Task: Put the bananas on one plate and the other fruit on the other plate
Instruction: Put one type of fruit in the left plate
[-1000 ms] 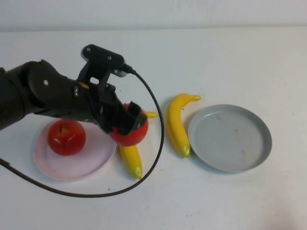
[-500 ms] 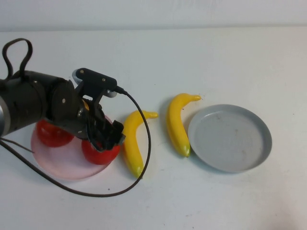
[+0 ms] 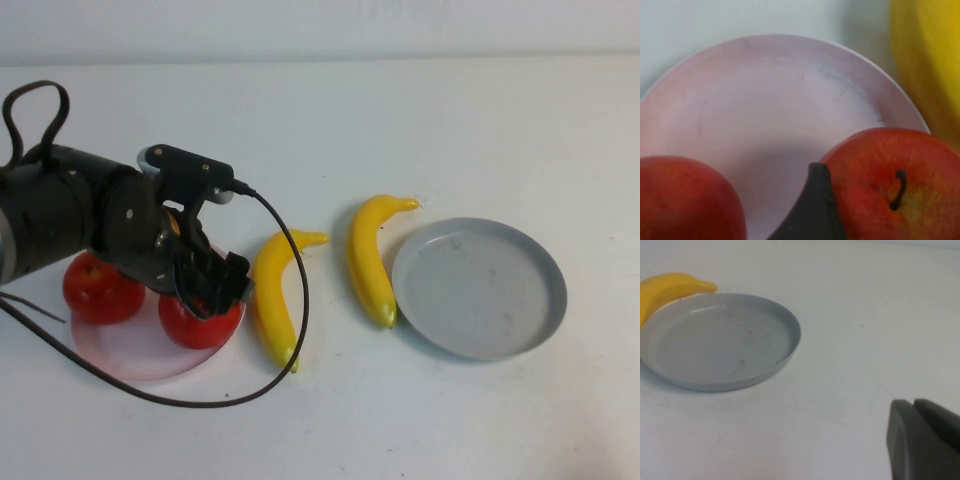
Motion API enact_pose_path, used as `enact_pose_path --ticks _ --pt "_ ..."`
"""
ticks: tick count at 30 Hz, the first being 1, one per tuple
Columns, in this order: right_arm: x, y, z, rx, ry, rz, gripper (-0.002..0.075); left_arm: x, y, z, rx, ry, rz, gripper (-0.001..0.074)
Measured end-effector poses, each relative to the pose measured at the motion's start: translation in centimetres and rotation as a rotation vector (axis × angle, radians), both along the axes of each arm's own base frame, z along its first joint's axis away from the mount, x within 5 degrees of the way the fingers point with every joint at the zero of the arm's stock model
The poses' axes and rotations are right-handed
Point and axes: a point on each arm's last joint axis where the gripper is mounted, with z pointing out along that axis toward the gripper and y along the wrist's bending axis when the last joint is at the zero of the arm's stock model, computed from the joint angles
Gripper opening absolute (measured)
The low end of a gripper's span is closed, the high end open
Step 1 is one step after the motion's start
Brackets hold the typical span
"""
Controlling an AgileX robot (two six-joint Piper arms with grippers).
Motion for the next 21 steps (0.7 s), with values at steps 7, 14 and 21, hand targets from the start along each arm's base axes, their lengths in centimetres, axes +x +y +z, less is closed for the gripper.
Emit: enact_pose_path --ticks 7,14,21 --pt "0.0 0.0 0.0 0.0 0.0 0.0 -0.0015 -1.3 0.6 3.5 -0.047 -0.086 0.011 0.0566" --pt "0.0 0.0 0.0 0.0 0.0 0.0 -0.0015 -1.4 0.9 3.7 -0.017 -0.087 0.001 0.0627" --pt "0.0 0.0 0.0 0.0 0.0 0.0 -0.0015 -0.8 1.1 2.7 0.031 -0.083 0.032 0.0666"
